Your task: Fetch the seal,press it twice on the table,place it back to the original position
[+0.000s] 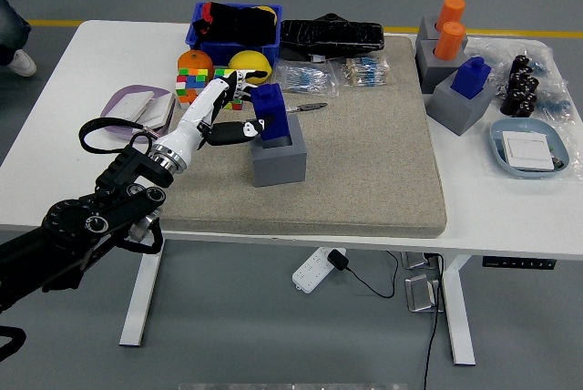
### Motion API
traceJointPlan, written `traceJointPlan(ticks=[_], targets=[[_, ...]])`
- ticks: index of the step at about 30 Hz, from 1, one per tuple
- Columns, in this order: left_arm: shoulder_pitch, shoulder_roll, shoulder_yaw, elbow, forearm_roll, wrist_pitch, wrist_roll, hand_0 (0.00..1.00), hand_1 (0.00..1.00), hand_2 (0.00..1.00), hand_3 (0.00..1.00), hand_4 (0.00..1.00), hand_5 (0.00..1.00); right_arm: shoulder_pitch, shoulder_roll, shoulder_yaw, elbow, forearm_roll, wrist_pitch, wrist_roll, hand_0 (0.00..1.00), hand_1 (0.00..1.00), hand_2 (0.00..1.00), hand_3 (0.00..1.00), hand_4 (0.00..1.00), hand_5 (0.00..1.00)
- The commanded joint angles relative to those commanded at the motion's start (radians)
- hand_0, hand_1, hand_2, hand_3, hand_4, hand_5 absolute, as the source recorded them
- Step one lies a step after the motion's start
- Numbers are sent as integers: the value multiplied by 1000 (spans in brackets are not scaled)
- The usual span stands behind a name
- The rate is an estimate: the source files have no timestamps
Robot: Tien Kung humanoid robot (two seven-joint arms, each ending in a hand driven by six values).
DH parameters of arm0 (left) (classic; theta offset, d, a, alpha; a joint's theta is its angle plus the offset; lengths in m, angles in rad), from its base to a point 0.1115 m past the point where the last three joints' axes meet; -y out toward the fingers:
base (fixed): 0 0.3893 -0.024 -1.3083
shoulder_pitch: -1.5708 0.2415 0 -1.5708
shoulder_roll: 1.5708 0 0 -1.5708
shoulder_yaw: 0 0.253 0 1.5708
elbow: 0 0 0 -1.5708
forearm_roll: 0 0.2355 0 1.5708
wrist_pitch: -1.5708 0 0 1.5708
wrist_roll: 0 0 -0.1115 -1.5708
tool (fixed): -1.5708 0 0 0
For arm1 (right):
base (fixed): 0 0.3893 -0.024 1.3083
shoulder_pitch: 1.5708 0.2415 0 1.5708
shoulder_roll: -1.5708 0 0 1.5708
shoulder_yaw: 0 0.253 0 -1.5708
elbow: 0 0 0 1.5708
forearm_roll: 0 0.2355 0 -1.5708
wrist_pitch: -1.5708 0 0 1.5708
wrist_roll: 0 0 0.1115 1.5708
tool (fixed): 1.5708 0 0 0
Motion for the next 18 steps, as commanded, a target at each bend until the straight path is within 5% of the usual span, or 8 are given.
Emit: traceJointPlan(ticks=[18], targets=[[-15, -32, 55, 45, -2, 13, -11, 808, 460, 381, 817, 556, 2, -1, 5, 0, 2, 2, 1, 0, 787, 673, 671, 667, 813, 570]])
